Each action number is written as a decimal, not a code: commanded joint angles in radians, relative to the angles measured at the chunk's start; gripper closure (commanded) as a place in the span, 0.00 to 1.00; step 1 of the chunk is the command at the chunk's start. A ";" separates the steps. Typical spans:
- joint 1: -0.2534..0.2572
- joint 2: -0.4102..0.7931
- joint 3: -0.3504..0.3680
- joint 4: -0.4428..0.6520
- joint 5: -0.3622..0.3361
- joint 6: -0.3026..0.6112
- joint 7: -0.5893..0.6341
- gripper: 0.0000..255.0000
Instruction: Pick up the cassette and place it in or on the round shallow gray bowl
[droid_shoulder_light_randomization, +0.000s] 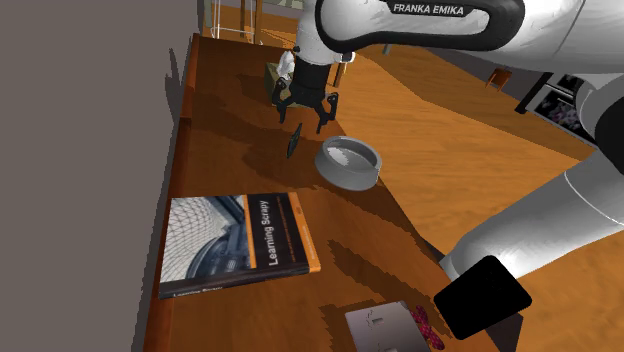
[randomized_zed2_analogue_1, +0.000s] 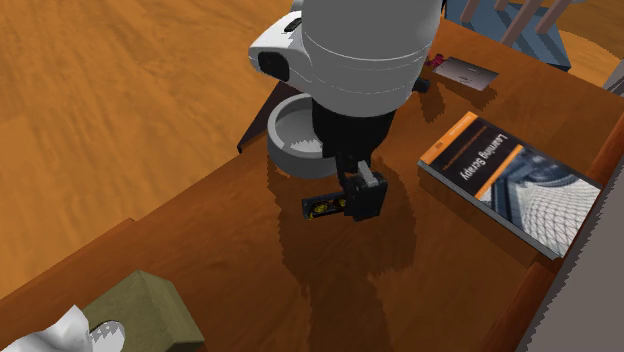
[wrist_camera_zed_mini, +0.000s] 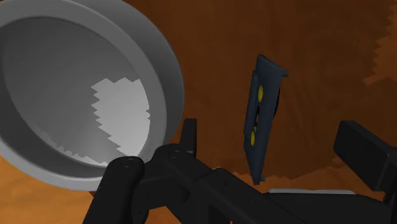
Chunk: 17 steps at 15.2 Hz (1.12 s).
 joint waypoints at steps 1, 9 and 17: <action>-0.006 0.039 0.012 0.038 -0.022 -0.002 0.082 0.00; -0.003 0.044 0.015 -0.058 -0.023 0.099 0.083 0.00; -0.003 0.045 0.015 -0.058 -0.023 0.099 0.083 1.00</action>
